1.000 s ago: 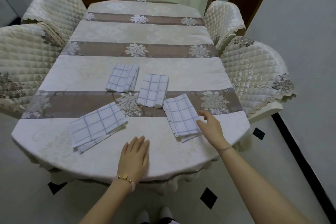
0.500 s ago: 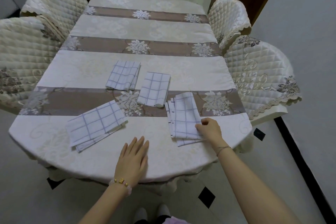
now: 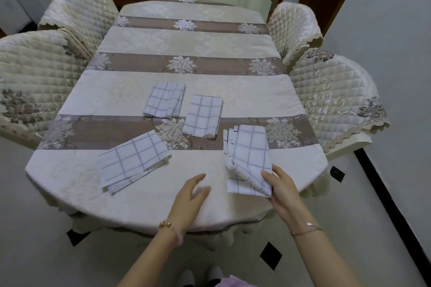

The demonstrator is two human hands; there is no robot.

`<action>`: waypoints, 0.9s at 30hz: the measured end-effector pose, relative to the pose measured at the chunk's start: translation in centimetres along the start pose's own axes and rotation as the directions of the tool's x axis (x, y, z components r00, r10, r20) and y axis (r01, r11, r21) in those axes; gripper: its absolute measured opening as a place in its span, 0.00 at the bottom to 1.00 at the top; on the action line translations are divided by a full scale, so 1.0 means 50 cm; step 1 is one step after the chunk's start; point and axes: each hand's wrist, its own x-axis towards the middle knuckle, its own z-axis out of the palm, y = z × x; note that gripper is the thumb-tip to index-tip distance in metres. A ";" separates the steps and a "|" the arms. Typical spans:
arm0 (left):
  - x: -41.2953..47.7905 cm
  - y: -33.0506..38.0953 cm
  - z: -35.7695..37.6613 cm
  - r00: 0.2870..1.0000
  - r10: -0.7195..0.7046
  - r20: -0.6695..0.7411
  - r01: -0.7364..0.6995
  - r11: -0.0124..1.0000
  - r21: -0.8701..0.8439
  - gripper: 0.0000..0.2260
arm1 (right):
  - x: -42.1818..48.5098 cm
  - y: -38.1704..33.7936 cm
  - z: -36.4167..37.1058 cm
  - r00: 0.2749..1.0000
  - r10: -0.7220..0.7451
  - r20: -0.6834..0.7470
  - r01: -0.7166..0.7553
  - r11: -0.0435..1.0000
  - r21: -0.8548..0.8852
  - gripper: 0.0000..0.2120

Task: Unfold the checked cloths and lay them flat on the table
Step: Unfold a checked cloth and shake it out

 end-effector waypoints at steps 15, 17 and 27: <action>-0.025 0.045 0.034 0.977 -0.214 -0.009 0.178 0.833 -0.524 0.10 | -0.063 0.037 0.079 0.984 -0.164 0.073 0.180 0.904 -0.387 0.24; -0.028 0.043 0.032 0.978 -0.209 -0.020 0.169 0.841 -0.514 0.11 | -0.077 0.036 0.087 0.958 -0.215 0.188 0.278 0.850 -0.447 0.20; -0.045 0.043 0.017 0.994 -0.104 0.016 0.099 0.872 -0.479 0.09 | -0.085 0.047 0.115 0.884 -0.431 0.180 0.458 0.725 -0.515 0.10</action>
